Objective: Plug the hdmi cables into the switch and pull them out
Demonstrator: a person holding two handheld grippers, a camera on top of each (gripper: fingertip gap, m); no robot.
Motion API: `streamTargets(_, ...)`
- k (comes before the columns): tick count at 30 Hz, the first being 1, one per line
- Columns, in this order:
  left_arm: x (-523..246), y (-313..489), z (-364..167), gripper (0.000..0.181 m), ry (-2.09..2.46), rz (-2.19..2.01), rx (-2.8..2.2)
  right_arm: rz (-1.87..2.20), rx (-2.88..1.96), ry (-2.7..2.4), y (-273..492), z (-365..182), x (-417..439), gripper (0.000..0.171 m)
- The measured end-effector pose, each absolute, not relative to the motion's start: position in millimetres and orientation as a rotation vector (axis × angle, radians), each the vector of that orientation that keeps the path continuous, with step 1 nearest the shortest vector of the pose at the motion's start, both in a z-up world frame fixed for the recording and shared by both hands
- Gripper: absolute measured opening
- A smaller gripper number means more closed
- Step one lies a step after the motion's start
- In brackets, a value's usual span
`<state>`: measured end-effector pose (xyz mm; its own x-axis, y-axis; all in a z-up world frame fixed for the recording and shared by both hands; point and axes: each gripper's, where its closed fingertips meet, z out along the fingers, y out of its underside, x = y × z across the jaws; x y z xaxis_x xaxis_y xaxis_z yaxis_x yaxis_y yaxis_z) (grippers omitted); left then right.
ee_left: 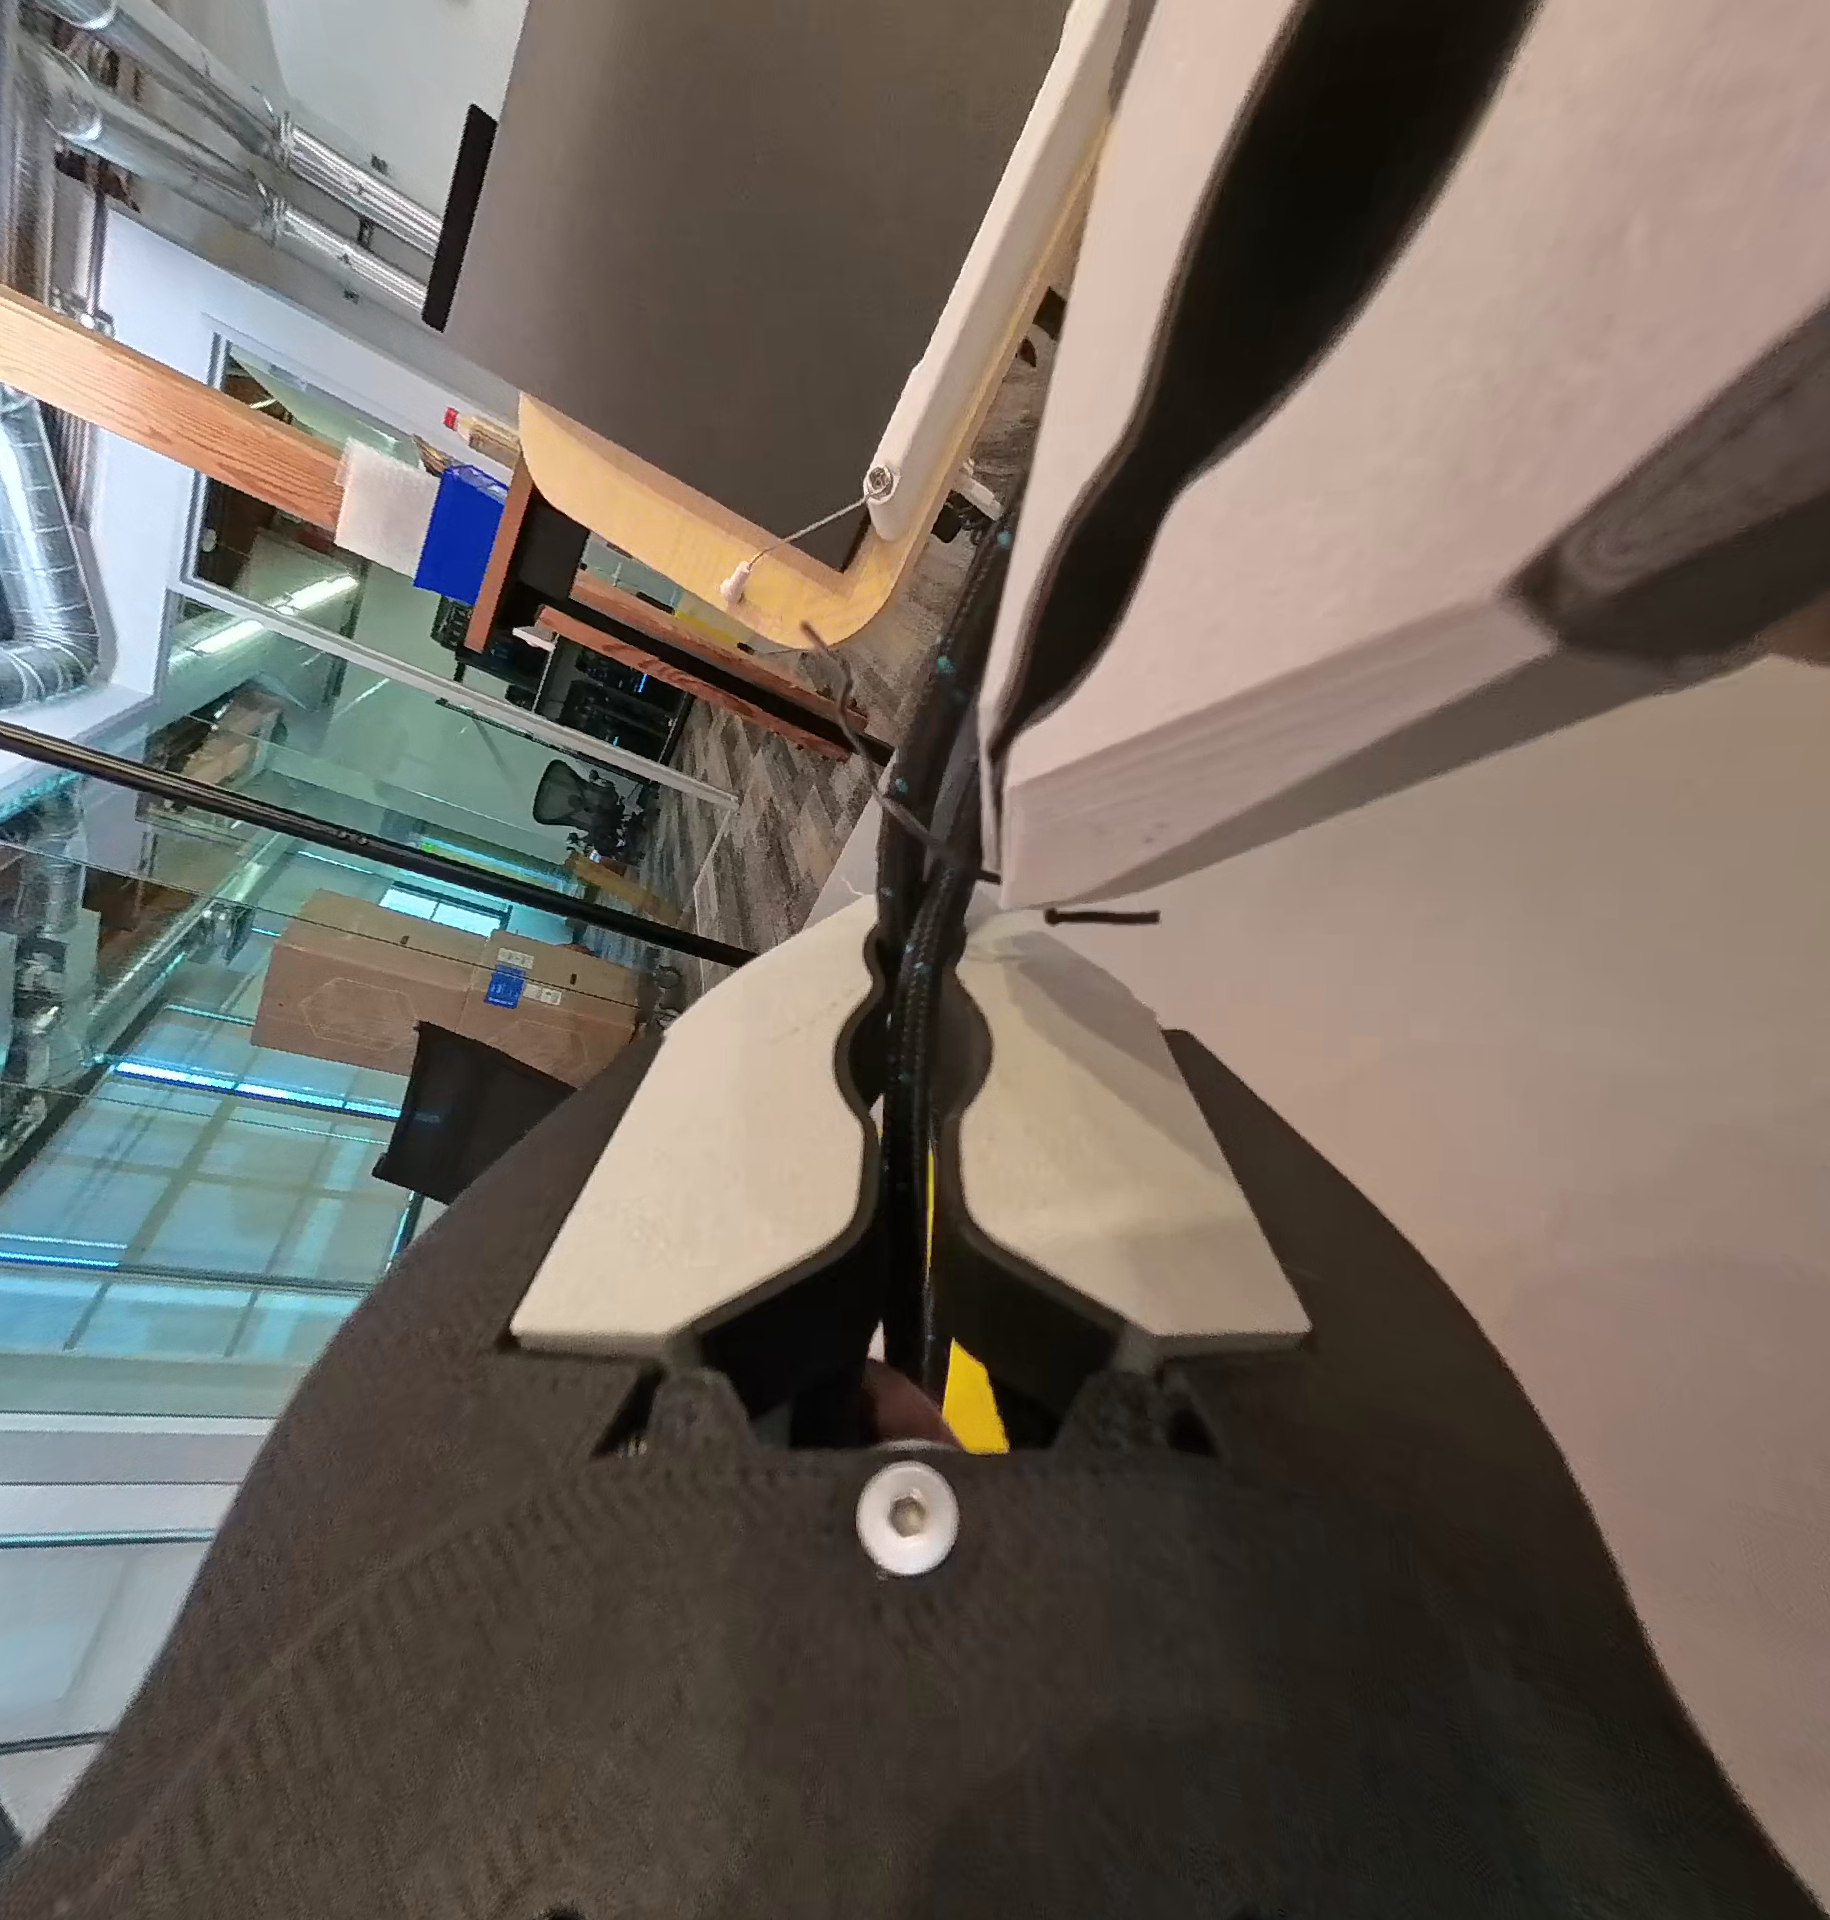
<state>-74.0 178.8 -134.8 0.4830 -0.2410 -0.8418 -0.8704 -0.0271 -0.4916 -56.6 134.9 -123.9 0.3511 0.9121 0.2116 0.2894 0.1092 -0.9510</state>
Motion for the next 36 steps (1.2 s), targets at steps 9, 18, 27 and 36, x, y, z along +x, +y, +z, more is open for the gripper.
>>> streamTargets(9, -71.9, 175.9, -136.2, 0.002, 0.995, 0.616, -1.592, 0.654, -1.430, -1.134, 137.5, -122.6, -56.8, 0.000)
streamTargets(18, -68.8, 173.5, -141.2, 0.002, 0.964, 0.477, -1.673, 0.568, -1.385, -1.122, 136.6, -121.1, -58.1, 0.005)
streamTargets(27, -68.7, 171.8, -138.9, 0.002, 0.948, 0.390, -1.709, 0.547, -1.377, -1.097, 136.8, -120.5, -57.9, 0.008)
streamTargets(36, -68.6, 170.4, -141.7, 0.002, 0.986, 0.367, -1.731, 0.650, -1.396, -1.069, 133.0, -119.9, -54.9, 0.020)
